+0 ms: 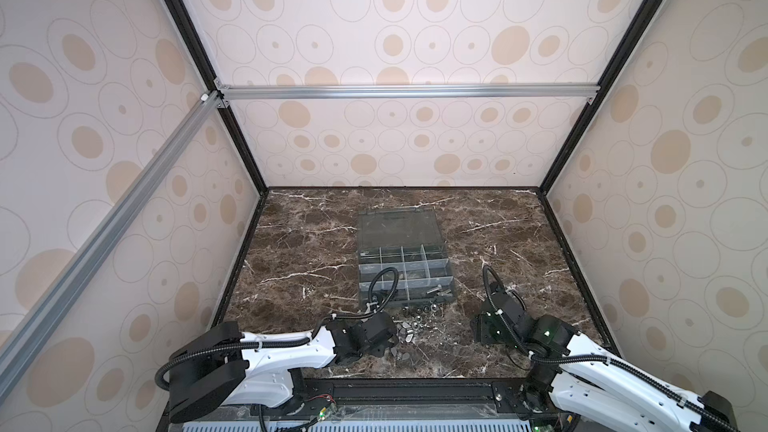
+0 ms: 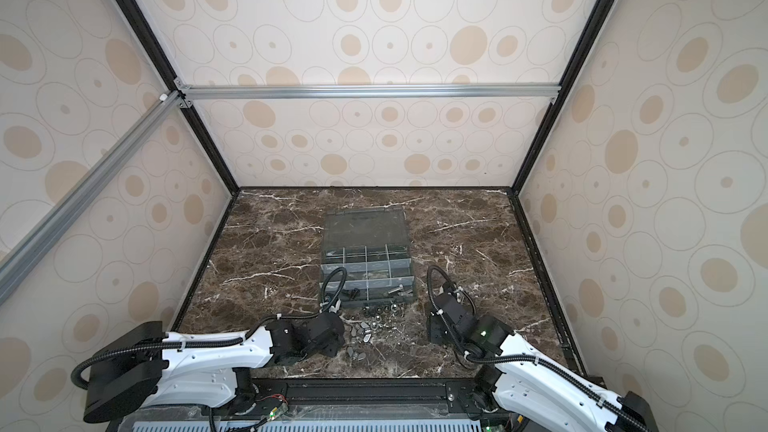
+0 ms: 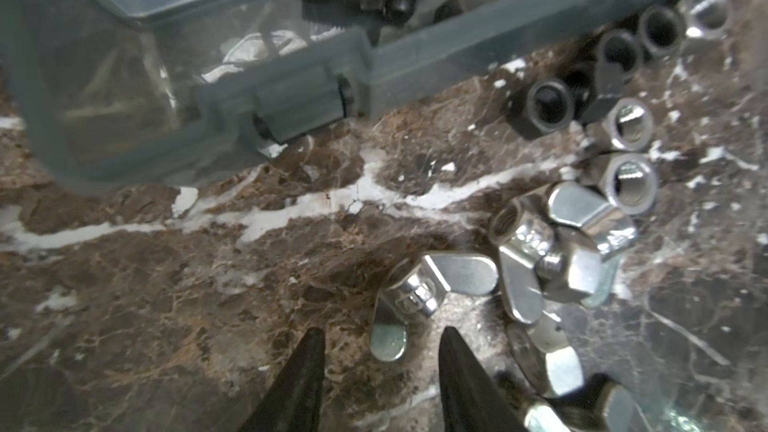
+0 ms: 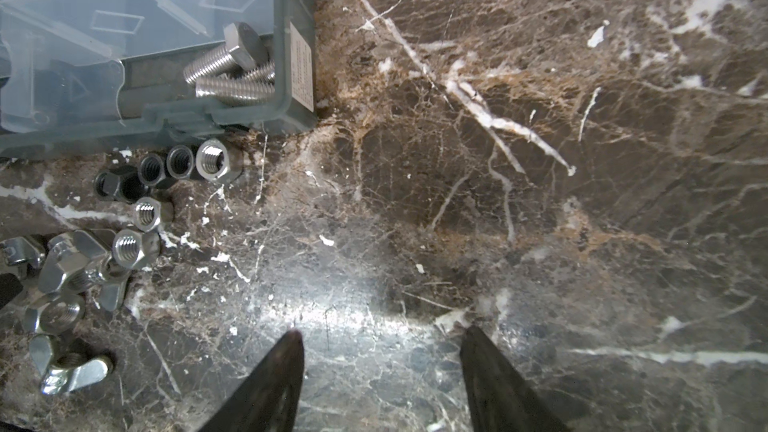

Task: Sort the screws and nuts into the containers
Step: 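Lower the left gripper and grasp a silver wing nut, then lift the wing nut with the left gripper over the nearest compartment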

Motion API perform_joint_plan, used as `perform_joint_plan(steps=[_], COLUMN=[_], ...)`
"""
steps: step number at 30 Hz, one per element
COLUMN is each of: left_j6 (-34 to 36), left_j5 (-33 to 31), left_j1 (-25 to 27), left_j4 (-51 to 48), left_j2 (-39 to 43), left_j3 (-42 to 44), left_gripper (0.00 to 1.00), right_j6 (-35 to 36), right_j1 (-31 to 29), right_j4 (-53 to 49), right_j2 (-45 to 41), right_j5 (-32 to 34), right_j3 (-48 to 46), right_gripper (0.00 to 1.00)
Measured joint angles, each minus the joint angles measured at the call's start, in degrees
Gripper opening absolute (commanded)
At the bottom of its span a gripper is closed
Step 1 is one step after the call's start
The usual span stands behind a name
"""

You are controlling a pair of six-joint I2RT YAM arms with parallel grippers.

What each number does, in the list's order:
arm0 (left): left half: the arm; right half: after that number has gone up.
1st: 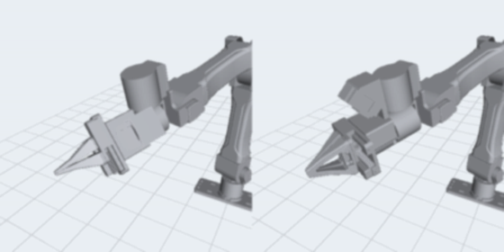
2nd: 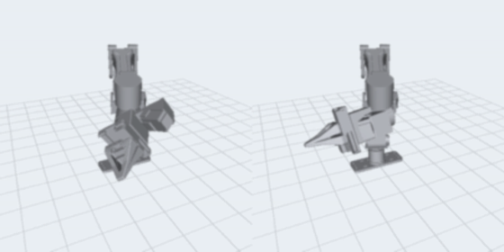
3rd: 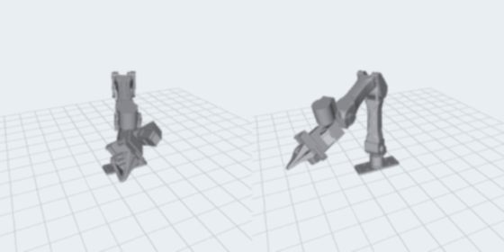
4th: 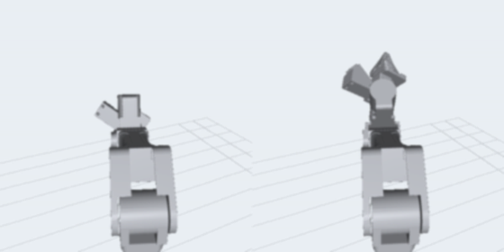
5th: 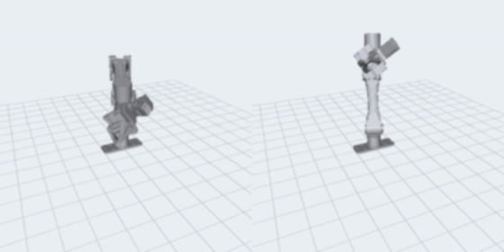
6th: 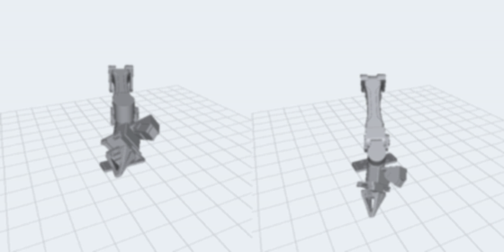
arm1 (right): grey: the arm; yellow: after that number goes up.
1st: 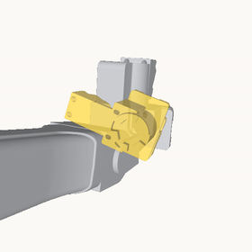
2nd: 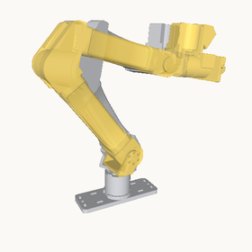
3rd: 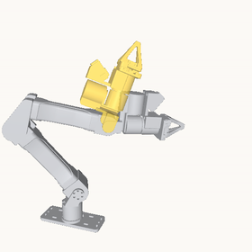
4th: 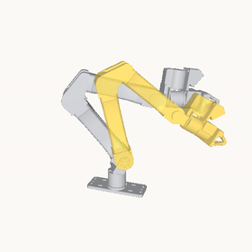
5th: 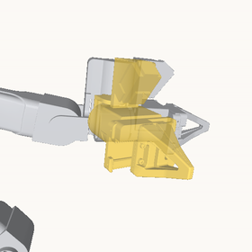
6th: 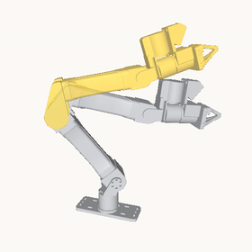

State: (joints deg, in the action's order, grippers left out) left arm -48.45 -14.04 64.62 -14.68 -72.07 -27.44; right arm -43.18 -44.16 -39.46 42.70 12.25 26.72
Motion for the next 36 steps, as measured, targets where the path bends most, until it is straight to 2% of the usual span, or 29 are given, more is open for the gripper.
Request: perform_joint_plan(steps=[10,18,24,29,36], left_j6=[3.15,5.03,4.66,3.96,2.95], left_j5=[-0.5,-1.51,-1.7,-1.77,-2.19], left_j1=[0.02,0.04,0.04,0.07,0.07], left_j4=[1.57,1.84,1.73,1.68,1.64], left_j2=[-6.62,-11.61,-10.99,-7.43,-2.89], left_j3=[-4.35,-7.78,-7.37,-4.81,-2.6], left_gripper=[0.45,0.32,0.23,0.18,0.14], right_j6=[-0.83,-1.18,-1.33,-1.4,-1.44], right_j1=[0.0,0.0,0.0,0.0,0.0], right_j4=[-0.48,-1.36,-1.75,-1.66,-1.7], right_j2=[-1.77,-2.58,-2.95,-2.95,-2.95], right_j5=[0.07,0.24,0.33,0.35,0.33], right_j3=[-0.35,-0.39,-0.39,-0.63,-1.07], right_gripper=[0.64,0.64,0.64,0.64,0.64])
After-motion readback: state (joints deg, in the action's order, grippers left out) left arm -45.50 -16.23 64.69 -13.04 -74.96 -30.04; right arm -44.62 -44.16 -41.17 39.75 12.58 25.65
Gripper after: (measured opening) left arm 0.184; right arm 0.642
